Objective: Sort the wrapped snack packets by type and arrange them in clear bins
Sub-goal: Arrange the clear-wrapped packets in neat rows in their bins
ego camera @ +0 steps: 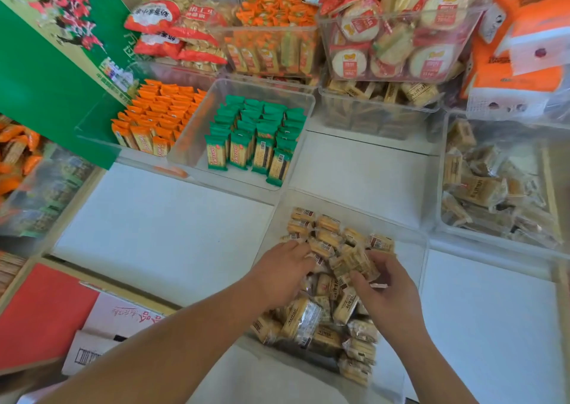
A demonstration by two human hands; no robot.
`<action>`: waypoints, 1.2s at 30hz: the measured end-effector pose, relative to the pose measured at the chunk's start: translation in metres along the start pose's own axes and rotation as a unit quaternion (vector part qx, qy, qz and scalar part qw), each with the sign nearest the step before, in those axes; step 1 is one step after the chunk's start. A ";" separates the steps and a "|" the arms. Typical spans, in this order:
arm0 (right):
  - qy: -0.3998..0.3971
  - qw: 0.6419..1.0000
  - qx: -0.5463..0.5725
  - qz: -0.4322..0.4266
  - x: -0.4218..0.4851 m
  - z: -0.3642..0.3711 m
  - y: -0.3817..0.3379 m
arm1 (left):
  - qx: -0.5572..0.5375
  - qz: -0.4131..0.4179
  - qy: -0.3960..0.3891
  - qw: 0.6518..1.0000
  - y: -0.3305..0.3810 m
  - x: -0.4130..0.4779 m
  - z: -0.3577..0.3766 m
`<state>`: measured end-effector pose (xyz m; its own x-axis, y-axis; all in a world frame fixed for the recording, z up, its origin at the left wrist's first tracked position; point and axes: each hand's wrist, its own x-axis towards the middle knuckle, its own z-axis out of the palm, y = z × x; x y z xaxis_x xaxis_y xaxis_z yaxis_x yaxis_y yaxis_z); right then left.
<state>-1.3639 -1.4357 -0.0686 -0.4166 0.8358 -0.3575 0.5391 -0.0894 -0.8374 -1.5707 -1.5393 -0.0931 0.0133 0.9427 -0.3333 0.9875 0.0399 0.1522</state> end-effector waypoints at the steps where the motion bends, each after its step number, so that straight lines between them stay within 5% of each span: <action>1: -0.007 1.000 0.002 0.003 0.000 0.000 0.003 | -0.002 0.006 -0.001 1.000 -0.003 0.001 -0.001; 20: -0.069 0.997 0.020 -0.032 0.004 0.010 0.002 | 0.149 -0.026 0.032 0.988 -0.020 0.000 -0.002; 28: -0.112 0.952 -0.256 -0.124 0.020 0.052 0.003 | 0.175 -0.021 0.050 0.983 -0.021 -0.012 -0.002; 36: -0.015 0.936 -0.286 -0.207 0.026 0.081 0.018 | 0.049 -0.016 0.125 0.991 -0.019 -0.042 -0.004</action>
<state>-1.4249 -1.4595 -0.1264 -0.6927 0.7178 -0.0703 0.6262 0.5502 -0.5524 -1.5908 -1.5783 -0.0787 -0.0461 0.9946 -0.0932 0.9974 0.0510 0.0509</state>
